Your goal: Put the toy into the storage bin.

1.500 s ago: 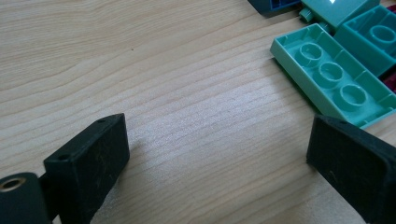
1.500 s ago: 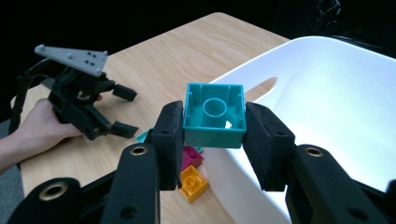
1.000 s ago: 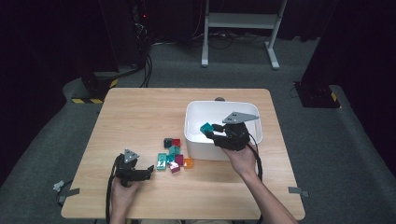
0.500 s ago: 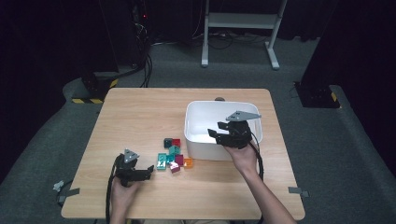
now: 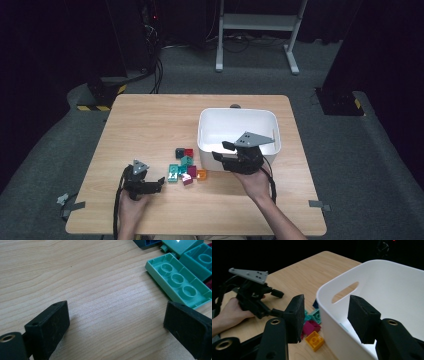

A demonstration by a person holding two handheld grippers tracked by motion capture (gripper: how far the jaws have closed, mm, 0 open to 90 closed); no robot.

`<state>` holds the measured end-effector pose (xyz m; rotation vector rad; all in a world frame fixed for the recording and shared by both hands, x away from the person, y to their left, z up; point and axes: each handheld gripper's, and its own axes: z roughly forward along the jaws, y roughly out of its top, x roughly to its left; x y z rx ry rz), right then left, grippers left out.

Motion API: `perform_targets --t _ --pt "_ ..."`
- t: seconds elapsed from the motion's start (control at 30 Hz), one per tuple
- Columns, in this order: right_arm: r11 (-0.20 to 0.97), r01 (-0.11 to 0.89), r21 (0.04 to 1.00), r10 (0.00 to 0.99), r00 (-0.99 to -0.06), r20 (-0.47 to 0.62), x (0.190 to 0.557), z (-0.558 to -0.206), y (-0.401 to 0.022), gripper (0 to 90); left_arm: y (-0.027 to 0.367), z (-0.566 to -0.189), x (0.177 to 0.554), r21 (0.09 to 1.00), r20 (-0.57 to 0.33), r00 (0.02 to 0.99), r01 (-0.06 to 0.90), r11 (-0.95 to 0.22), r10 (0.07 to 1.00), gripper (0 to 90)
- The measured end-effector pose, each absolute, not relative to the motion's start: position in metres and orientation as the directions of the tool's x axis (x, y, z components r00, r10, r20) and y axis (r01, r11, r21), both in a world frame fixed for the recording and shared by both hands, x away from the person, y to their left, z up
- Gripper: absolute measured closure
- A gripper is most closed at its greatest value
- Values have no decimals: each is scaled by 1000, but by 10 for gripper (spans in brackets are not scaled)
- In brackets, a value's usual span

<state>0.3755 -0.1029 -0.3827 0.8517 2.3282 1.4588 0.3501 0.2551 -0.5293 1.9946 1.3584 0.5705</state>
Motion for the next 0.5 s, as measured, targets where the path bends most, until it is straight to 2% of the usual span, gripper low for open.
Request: perform_targets --t 0.5 --pt "371 318 872 518 -851 89 349 -411 -68 483 255 -529 350 720 -5 368 647 -252 930 67"
